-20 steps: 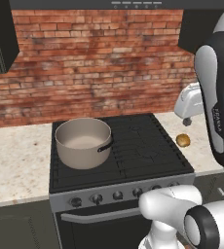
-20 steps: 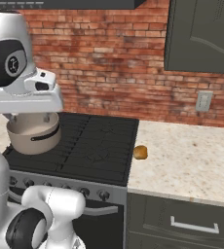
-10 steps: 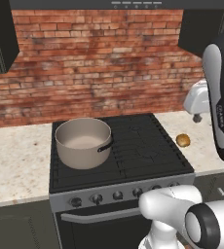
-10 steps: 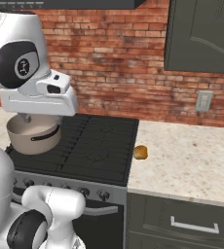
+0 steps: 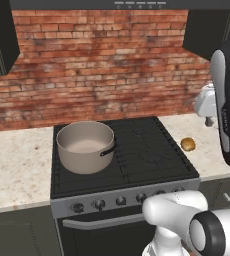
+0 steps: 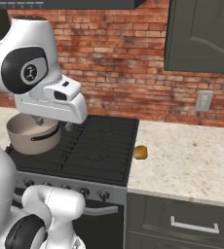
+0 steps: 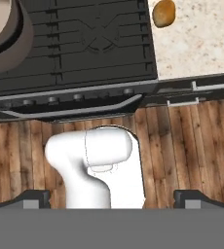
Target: Turn on the burner for the pot on the stove. Wait thirty seconds for the pot to heat up. Then add the potato to the pot.
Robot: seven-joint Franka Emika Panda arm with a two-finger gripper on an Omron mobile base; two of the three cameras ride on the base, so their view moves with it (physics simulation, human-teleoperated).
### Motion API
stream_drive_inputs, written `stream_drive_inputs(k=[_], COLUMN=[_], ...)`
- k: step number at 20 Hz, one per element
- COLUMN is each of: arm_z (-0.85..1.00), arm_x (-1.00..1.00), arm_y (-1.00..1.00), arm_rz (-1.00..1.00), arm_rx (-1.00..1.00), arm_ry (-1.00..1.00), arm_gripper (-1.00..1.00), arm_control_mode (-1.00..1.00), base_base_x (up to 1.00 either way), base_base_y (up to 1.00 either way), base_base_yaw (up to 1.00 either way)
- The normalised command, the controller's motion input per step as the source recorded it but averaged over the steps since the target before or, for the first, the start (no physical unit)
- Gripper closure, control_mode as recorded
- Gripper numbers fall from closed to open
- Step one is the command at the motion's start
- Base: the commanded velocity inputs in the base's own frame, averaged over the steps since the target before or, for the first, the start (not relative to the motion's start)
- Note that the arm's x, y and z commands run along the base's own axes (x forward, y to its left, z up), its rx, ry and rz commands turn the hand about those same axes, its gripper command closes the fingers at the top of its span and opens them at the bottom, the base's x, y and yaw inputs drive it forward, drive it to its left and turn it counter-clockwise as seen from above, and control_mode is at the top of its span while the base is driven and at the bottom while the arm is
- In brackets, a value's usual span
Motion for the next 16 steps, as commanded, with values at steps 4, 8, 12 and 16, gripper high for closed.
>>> stream_drive_inputs(k=[4, 8, 12, 16], arm_z=[-0.04, -0.13, -0.07, -0.08], arm_x=[0.02, 0.19, 0.37, 0.44], arm_y=[-0.01, 0.0, 0.0, 0.0], arm_rz=[-0.16, -0.03, 0.0, 0.0], arm_rx=[-0.06, -0.01, 0.0, 0.0], arm_ry=[0.0, 0.0, 0.0, 0.0], arm_gripper=[-1.0, -1.0, -1.0, -1.0], arm_control_mode=[-1.0, -1.0, -1.0, -1.0], base_base_x=[0.0, 0.0, 0.0, 0.0], base_base_y=[0.0, 0.0, 0.0, 0.0], base_base_yaw=[0.0, 0.0, 0.0, 0.0])
